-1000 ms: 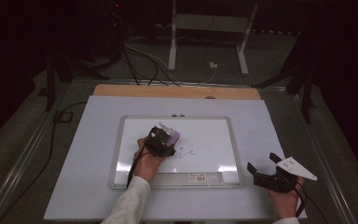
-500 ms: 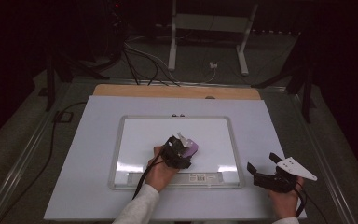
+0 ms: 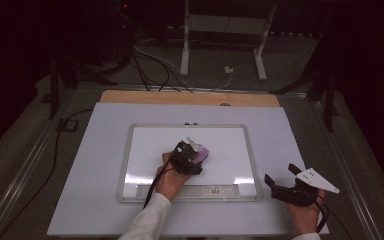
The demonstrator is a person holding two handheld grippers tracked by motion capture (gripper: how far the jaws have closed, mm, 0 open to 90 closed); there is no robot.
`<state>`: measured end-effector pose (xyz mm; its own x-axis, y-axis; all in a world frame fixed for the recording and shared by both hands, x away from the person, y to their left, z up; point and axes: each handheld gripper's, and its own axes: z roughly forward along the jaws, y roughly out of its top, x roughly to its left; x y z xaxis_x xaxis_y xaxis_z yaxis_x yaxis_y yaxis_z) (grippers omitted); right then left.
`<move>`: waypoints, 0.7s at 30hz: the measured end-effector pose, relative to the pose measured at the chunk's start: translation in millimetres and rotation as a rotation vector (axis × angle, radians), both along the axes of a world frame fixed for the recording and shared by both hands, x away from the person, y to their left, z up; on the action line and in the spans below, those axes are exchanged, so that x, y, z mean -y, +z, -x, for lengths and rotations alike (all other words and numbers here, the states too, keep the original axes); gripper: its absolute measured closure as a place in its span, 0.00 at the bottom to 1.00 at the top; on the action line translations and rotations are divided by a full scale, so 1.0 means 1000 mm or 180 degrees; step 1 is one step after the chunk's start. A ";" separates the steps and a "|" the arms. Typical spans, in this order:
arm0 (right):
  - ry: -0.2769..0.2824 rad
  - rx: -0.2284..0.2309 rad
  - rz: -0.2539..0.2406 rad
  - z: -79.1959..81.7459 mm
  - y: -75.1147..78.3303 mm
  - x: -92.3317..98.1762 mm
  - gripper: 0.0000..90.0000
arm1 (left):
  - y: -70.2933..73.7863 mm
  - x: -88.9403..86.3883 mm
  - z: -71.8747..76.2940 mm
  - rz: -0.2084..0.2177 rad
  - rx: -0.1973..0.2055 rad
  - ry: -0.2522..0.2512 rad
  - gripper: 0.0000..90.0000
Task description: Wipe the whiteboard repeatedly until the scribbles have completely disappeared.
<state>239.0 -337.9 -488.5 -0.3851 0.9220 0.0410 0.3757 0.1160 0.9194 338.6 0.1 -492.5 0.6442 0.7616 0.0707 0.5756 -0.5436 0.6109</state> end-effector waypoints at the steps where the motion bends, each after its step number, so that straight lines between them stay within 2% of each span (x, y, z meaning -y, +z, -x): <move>1: 0.0002 -0.0004 0.0003 0.000 0.000 0.000 0.02 | 0.001 0.010 0.005 0.0008 -0.0028 -0.0152 0.46; 2: 0.0002 -0.0004 0.0005 0.000 0.000 0.000 0.02 | 0.001 0.014 0.007 0.0039 -0.0072 -0.0232 0.46; 3: 0.0001 -0.0002 0.0006 0.000 0.000 0.000 0.02 | 0.001 0.018 0.009 0.0030 -0.0059 -0.0284 0.46; 4: -0.0002 -0.0002 0.0002 0.000 0.000 0.000 0.02 | 0.001 0.020 0.010 -0.0027 -0.0009 -0.0312 0.46; 6: -0.0010 -0.0006 0.0000 0.000 0.000 0.001 0.02 | 0.002 0.020 0.009 -0.0045 -0.0015 -0.0306 0.46; 14: -0.0021 -0.0004 -0.0011 0.001 0.000 0.003 0.02 | 0.001 -0.003 -0.008 -0.0188 0.0086 0.0129 0.46; 17: -0.0027 -0.0005 -0.0017 0.000 0.000 0.003 0.02 | 0.002 -0.011 -0.011 -0.0216 0.0089 0.0206 0.46; 21: -0.0024 -0.0005 -0.0015 0.000 0.000 0.003 0.02 | 0.001 -0.024 -0.016 -0.0181 0.0077 0.0322 0.46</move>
<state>238.5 -340.5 -488.4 -0.3780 0.9247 0.0461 0.3781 0.1087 0.9194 354.5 24.1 -491.5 0.5617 0.8170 0.1302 0.6149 -0.5176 0.5951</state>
